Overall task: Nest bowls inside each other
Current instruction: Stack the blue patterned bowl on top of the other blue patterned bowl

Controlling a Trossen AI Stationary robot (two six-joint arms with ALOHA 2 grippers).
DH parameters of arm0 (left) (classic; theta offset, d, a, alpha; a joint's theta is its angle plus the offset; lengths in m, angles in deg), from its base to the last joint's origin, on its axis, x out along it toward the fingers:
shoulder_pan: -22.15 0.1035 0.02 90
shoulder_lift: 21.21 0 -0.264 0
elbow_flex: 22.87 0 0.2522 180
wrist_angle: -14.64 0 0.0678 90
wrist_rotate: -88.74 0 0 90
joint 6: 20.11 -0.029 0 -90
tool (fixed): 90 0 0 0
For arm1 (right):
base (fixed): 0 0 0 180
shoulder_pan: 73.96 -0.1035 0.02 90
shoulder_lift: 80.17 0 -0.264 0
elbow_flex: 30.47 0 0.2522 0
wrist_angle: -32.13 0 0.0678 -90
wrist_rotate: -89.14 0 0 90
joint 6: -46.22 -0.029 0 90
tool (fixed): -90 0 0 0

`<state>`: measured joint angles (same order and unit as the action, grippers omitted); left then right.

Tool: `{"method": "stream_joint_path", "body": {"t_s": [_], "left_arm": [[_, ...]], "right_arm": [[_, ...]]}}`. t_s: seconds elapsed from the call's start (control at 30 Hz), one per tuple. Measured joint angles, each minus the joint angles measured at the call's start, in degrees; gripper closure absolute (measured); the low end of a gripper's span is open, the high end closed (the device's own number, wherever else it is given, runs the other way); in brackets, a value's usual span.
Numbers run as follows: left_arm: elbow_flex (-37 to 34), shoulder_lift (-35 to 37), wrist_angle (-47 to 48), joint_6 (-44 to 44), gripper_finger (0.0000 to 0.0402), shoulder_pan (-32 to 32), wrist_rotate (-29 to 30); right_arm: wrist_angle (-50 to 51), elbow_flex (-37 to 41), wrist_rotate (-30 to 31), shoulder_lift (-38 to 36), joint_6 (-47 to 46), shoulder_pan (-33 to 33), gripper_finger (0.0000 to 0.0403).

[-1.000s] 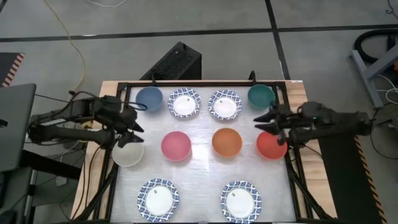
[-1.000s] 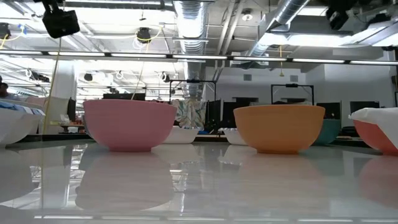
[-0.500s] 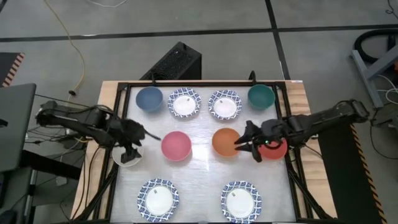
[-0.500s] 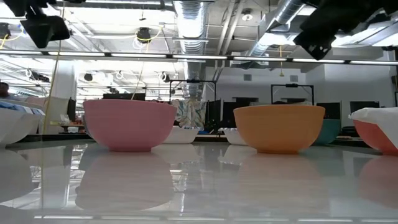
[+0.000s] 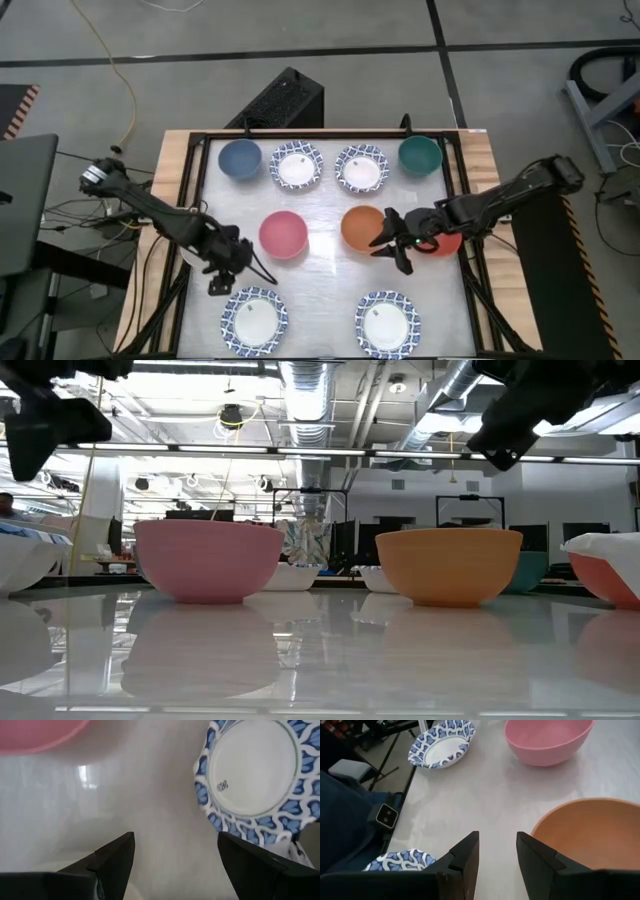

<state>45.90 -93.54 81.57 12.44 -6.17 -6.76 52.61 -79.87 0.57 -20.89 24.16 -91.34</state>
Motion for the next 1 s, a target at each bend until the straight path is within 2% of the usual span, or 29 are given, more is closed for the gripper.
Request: {"method": "stream_joint_path", "body": {"t_s": [0.23,0.5,0.77,1.0], "left_arm": [[0.0,-4.4,-5.2,-0.8,0.0127,-1.4,0.0],[1.3,-1.5,-5.7,2.3,0.0127,-2.2,2.0],[9.3,5.6,-5.3,0.8,0.0127,-2.2,10.0],[13.7,12.3,-5.1,-3.1,0.0127,-2.2,19.7]], "right_arm": [[0.5,0.0,0.0,0.0,-0.4,-2.0,0.0251],[10.4,0.0,0.8,0.1,-12.9,-6.3,0.0251],[10.6,0.0,4.4,0.7,-21.5,-12.9,0.0251],[5.7,0.0,4.7,6.8,-24.9,-17.8,0.0251]]}}
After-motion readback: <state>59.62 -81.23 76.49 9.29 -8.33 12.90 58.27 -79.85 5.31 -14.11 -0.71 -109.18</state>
